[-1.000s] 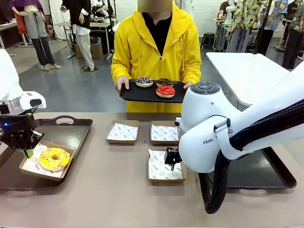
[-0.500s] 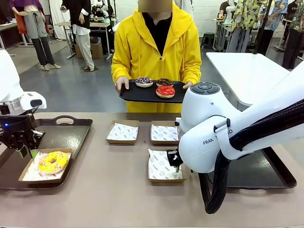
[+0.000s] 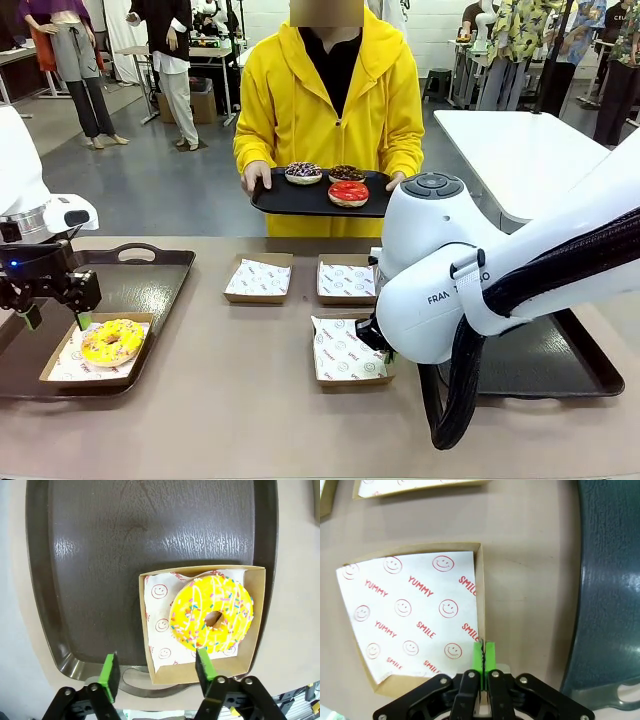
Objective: Individually package the donuts and arrange them on the tray.
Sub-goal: Place the picked Paper togo box on the Handle tray while simultaneously picking up another Paper togo box from the table with the other hand.
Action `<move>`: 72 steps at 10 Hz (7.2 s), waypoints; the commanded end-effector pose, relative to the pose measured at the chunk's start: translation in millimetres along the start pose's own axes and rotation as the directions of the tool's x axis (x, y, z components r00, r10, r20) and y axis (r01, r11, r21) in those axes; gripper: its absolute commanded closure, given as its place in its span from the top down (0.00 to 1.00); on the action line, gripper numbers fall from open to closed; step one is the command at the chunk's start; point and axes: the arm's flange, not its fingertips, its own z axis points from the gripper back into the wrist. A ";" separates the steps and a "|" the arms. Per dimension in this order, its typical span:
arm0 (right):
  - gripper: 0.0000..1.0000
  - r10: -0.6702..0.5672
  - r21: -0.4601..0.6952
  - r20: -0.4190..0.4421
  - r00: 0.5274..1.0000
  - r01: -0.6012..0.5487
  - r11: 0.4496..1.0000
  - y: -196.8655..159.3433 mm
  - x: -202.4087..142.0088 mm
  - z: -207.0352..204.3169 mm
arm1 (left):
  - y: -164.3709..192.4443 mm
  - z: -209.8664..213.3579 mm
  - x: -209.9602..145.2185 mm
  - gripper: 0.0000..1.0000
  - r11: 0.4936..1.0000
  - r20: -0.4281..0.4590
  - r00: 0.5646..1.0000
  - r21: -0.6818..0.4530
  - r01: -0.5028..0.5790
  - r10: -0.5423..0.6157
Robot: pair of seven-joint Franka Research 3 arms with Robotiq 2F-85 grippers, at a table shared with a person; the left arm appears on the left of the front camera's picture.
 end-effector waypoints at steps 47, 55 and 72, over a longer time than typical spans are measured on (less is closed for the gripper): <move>0.00 -0.119 0.083 0.055 0.991 0.114 0.990 17.7 155.4 158.9 | 235.0 23.6 -62.7 1.00 0.273 -0.024 0.986 -0.959 -0.070 0.168; 0.01 -0.017 0.021 -0.033 0.999 0.017 1.000 -107.3 60.4 182.1 | 136.4 132.3 42.7 1.00 0.591 0.004 1.000 -0.807 -0.013 0.028; 0.01 -0.088 0.045 -0.098 0.991 0.092 0.995 -189.5 41.5 103.4 | -115.8 65.3 139.6 1.00 0.909 0.087 0.986 -0.383 0.166 -0.143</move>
